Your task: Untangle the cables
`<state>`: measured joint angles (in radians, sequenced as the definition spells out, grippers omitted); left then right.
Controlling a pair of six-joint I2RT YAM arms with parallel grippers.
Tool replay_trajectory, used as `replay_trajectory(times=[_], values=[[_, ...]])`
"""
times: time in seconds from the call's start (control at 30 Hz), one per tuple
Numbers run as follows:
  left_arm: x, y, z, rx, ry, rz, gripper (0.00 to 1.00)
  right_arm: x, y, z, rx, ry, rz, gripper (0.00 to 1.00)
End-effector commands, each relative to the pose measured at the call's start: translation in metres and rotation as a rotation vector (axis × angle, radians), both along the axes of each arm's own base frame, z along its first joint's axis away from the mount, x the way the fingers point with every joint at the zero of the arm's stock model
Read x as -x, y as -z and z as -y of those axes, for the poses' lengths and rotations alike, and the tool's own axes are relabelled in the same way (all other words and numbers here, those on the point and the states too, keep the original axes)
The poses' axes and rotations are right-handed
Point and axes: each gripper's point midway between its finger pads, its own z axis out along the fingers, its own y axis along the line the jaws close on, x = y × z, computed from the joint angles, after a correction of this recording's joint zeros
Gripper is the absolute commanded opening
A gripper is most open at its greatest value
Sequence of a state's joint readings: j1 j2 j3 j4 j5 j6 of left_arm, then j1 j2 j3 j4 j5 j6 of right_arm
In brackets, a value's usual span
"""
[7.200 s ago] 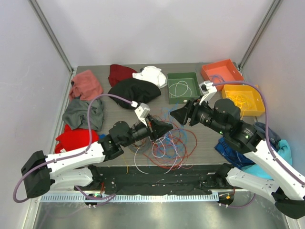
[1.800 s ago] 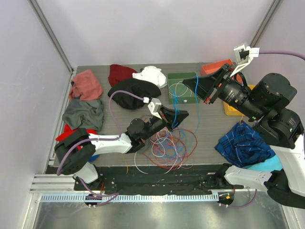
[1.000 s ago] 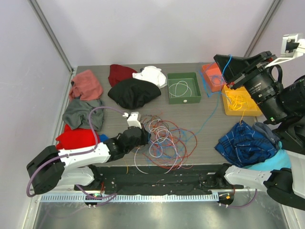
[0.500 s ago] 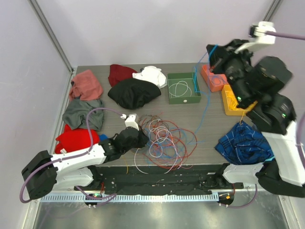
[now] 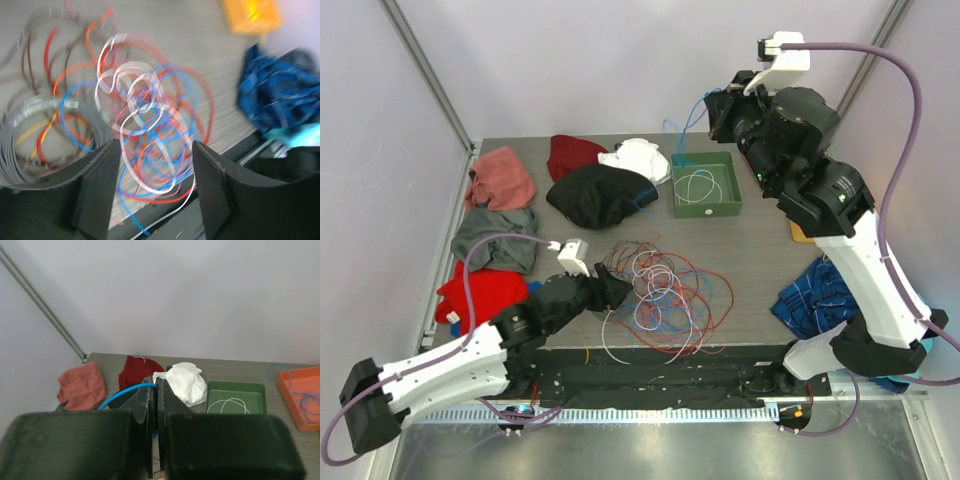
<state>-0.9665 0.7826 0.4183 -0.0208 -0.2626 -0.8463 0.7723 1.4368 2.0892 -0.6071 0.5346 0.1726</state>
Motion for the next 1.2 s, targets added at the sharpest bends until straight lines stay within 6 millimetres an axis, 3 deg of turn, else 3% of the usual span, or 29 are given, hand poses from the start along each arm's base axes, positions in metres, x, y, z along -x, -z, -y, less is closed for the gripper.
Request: replay_trajectory(times=[0.0,0.1,0.23,0.5,0.6,0.67,0.73,0.8,1.17], values=[[-0.010,-0.058,-0.016,0.084,-0.057,0.190,0.65,0.035,-0.036,0.008,-0.119,-0.110,0.067,0.01],[-0.018,-0.084,-0.032,0.090,-0.127,0.271,0.66,0.051,-0.037,0.002,-0.123,-0.201,0.059,0.01],[-0.028,-0.100,-0.052,0.018,-0.216,0.316,0.66,0.070,-0.036,-0.001,-0.122,-0.291,0.044,0.01],[-0.037,-0.158,-0.049,0.094,-0.242,0.457,0.67,0.099,-0.036,0.013,-0.138,-0.345,0.051,0.01],[-0.046,-0.176,-0.048,0.126,-0.284,0.502,0.87,0.107,-0.032,0.010,-0.129,-0.387,0.047,0.01],[-0.053,-0.180,-0.035,0.097,-0.259,0.533,0.97,0.117,-0.030,0.007,-0.128,-0.439,0.046,0.01],[-0.056,-0.200,-0.018,0.121,-0.221,0.575,0.99,0.123,-0.029,0.006,-0.137,-0.464,0.044,0.01],[-0.064,-0.197,0.003,0.091,-0.174,0.582,1.00,0.128,-0.029,0.005,-0.144,-0.489,0.040,0.01],[-0.080,-0.256,0.039,0.240,-0.129,0.707,1.00,0.142,-0.021,0.008,-0.163,-0.531,0.022,0.01]])
